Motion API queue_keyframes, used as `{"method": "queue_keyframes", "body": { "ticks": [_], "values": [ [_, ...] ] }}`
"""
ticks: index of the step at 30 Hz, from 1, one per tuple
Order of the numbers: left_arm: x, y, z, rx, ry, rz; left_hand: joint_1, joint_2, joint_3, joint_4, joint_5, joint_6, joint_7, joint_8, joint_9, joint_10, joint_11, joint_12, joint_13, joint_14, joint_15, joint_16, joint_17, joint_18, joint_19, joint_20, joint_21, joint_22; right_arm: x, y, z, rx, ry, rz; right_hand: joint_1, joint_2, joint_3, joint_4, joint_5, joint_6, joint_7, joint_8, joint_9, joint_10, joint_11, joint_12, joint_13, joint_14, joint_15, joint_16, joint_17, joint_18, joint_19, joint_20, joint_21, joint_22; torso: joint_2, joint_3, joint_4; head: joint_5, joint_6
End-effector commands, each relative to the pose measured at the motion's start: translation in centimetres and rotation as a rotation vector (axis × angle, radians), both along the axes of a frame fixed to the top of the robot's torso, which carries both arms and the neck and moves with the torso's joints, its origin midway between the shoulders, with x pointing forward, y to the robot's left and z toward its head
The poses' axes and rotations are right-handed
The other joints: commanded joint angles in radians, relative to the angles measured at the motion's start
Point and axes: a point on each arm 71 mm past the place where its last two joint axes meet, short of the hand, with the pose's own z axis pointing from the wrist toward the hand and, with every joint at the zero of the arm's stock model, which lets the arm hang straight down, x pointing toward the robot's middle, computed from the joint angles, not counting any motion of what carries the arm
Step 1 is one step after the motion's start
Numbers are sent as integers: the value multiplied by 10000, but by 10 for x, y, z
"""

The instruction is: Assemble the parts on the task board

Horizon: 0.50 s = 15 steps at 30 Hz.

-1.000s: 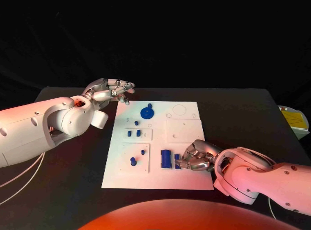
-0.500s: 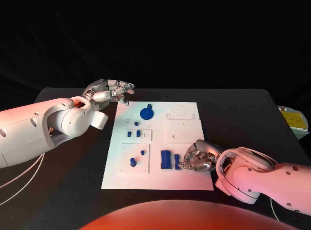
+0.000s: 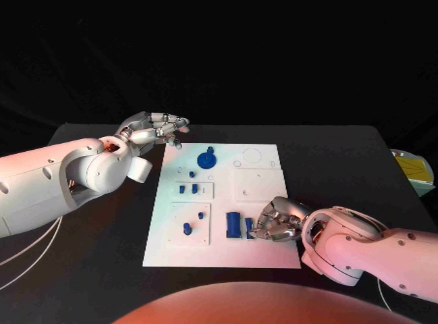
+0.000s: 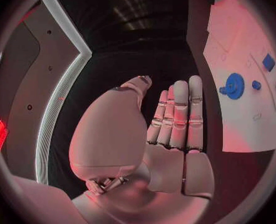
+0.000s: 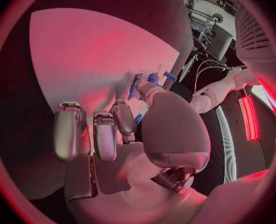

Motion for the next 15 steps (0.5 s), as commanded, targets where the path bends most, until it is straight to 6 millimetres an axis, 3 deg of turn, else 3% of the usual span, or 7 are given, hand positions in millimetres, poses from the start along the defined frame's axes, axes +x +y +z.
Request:
{"method": "queue_keyframes", "body": {
  "ticks": [1, 12, 15],
  "values": [
    [0, -2, 1, -133, -49, -154, 100, -1, -57, 1, 12, -64, -6, 30, -8, -61, 30, 58, 12, -94, 10, 54, -10, 130, 78, 24, -67, -12, 0, 1, 0, -67, -148, 190, -21, 2, -88, 39, -71, 20, 62, -44, -18, 64, 23, 32, 197, 898, -15, 37, 1988, -70, 291, -58, -34, 2006, -4, -4, 3, 5, 27],
    [0, -3, 1, -144, -93, -134, 124, 16, -58, 9, 17, -63, -8, 42, -7, -66, 29, 72, 13, -98, 11, 57, -12, 130, 84, 24, -72, -16, 0, 1, 3, 131, -401, 132, -30, 2, -104, 56, -72, 27, 58, -42, -18, 79, 23, 63, 221, 896, -14, 33, 1975, -66, 286, -57, -52, 2001, -23, -5, -2, -29, 122],
    [1, -4, 1, -158, -140, -107, 124, 16, -58, 9, 17, -63, -8, 42, -7, -66, 29, 72, 13, -98, 11, 57, -12, 130, 84, 24, -72, -16, 3, -1, 9, 684, -700, -39, -28, 0, -107, 57, -66, 27, 57, -42, -19, 64, 22, 30, 196, 890, -14, 23, 1947, -55, 268, -57, -113, 1986, -59, -19, -11, -36, 183]
  ]
}}
